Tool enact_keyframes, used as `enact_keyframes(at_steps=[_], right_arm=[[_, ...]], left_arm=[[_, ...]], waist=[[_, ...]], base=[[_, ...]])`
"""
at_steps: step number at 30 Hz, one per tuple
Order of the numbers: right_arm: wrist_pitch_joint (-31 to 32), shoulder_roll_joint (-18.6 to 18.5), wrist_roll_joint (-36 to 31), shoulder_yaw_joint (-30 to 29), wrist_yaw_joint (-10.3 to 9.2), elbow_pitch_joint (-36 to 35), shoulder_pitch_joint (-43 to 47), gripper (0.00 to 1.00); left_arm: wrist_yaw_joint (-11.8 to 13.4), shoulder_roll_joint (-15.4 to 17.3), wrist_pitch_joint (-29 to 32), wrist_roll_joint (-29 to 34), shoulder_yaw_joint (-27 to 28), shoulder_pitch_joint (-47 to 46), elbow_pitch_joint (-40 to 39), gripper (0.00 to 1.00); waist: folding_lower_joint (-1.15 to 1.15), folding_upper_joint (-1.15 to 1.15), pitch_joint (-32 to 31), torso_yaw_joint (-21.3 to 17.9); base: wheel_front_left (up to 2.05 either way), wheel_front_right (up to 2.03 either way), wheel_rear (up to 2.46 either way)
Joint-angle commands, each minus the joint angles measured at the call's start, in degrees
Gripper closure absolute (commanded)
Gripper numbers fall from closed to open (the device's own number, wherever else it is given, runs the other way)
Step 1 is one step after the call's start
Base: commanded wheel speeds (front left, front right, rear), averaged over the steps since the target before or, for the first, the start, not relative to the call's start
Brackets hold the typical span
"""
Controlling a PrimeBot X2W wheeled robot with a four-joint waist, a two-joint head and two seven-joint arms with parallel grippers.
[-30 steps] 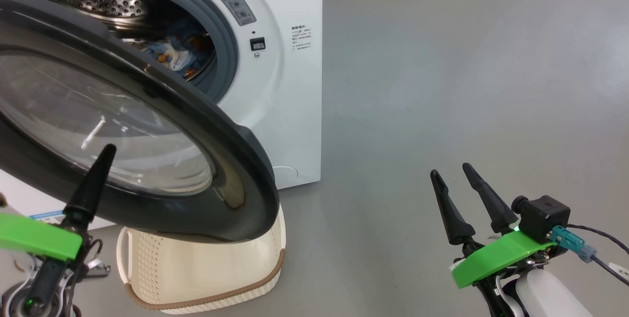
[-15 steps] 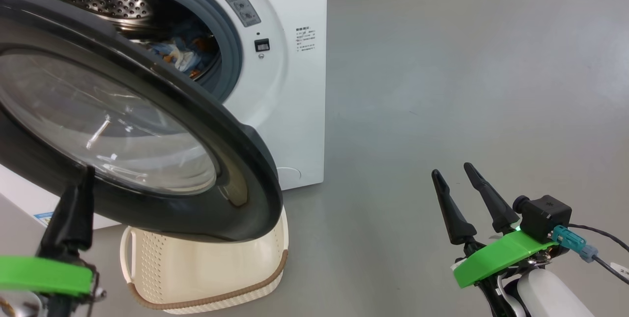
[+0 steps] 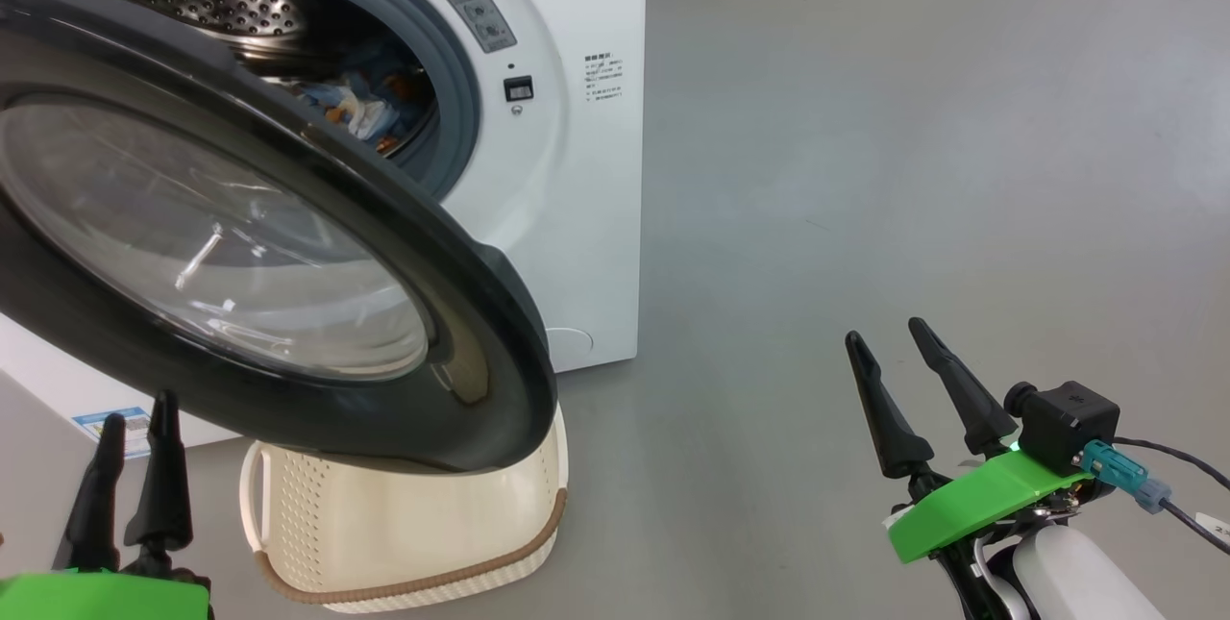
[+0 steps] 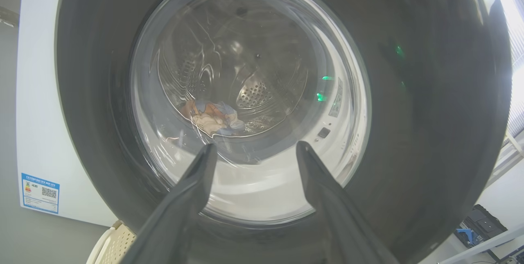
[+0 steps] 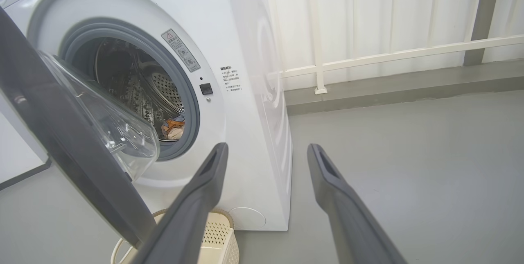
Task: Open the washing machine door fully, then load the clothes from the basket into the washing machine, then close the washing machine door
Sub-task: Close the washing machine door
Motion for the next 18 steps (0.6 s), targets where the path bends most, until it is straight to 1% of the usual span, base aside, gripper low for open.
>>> enact_keyframes(at_steps=[1,7,12,16,18], right_arm=[[-0.47,-0.60,-0.60,0.81,0.32,-1.49,-1.32,0.00],[-0.47,-0.69,-0.73,0.79,0.32,-1.53,-1.18,0.00],[-0.47,-0.75,-0.81,0.80,0.32,-1.75,-1.22,0.00],[-0.47,-0.83,-0.82,0.79,0.32,-1.73,-1.27,0.00],[-0.47,-0.91,-0.86,0.82,0.32,-1.69,-1.30,0.00]], left_arm=[[-0.36,1.61,-1.36,0.88,1.89,-0.89,-0.64,0.00],[-0.10,1.88,-4.64,6.85,0.70,-0.89,1.18,0.00],[-0.09,1.18,-5.81,10.35,0.48,-0.67,1.94,0.00],[0.07,1.19,-6.22,15.35,0.46,-0.58,2.15,0.00],[0.03,-0.10,-6.29,16.06,1.23,-0.73,1.93,0.00]], waist=[[0.00,-0.01,-0.09,0.05],[0.00,-0.01,-0.27,0.27],[0.00,-0.01,-0.09,0.39],[0.00,-0.01,0.11,0.61],[0.00,-0.01,0.16,0.80]], base=[[0.00,0.00,0.00],[0.00,0.00,0.00],[0.00,0.00,0.00],[0.00,0.00,0.00],[0.00,0.00,0.00]])
